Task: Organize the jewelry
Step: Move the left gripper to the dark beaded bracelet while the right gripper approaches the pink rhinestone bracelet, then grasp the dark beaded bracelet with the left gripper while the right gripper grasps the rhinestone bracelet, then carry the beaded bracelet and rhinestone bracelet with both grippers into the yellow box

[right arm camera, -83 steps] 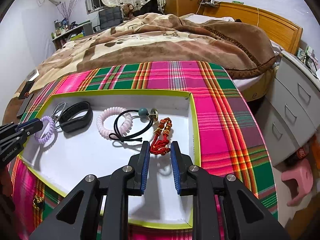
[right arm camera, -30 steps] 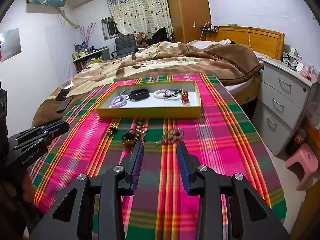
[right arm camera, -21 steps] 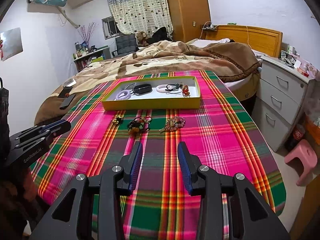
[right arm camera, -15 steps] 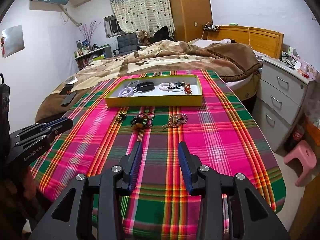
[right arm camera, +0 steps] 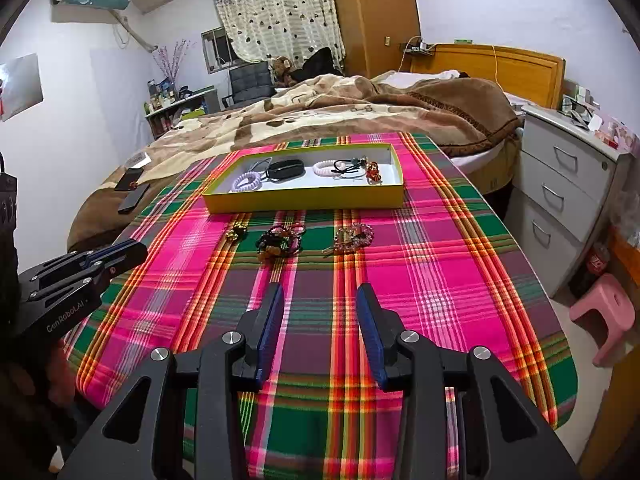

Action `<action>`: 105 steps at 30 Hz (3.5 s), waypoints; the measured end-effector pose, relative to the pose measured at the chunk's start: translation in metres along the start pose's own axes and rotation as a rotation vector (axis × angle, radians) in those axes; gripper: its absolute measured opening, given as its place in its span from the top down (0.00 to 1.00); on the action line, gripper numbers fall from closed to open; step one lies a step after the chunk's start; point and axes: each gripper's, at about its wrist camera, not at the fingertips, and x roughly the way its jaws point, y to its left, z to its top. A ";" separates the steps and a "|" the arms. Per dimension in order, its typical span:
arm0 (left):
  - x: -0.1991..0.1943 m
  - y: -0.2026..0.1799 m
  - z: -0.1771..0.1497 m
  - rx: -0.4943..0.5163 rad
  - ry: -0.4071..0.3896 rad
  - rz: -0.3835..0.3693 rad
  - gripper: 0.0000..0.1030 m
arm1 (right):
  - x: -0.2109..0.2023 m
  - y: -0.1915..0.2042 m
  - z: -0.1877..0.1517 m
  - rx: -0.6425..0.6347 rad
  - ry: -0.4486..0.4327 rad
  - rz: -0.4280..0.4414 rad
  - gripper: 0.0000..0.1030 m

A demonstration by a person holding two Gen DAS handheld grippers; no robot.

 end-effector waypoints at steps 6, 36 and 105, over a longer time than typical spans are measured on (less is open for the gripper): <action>0.018 -0.002 0.009 0.010 0.010 -0.024 0.76 | 0.014 -0.006 0.005 0.020 0.016 0.002 0.62; 0.147 -0.032 0.032 0.048 0.250 -0.201 0.68 | 0.070 -0.036 0.023 0.079 0.075 -0.015 0.62; 0.118 -0.012 0.016 -0.017 0.245 -0.177 0.79 | 0.103 -0.039 0.032 0.084 0.208 -0.012 0.78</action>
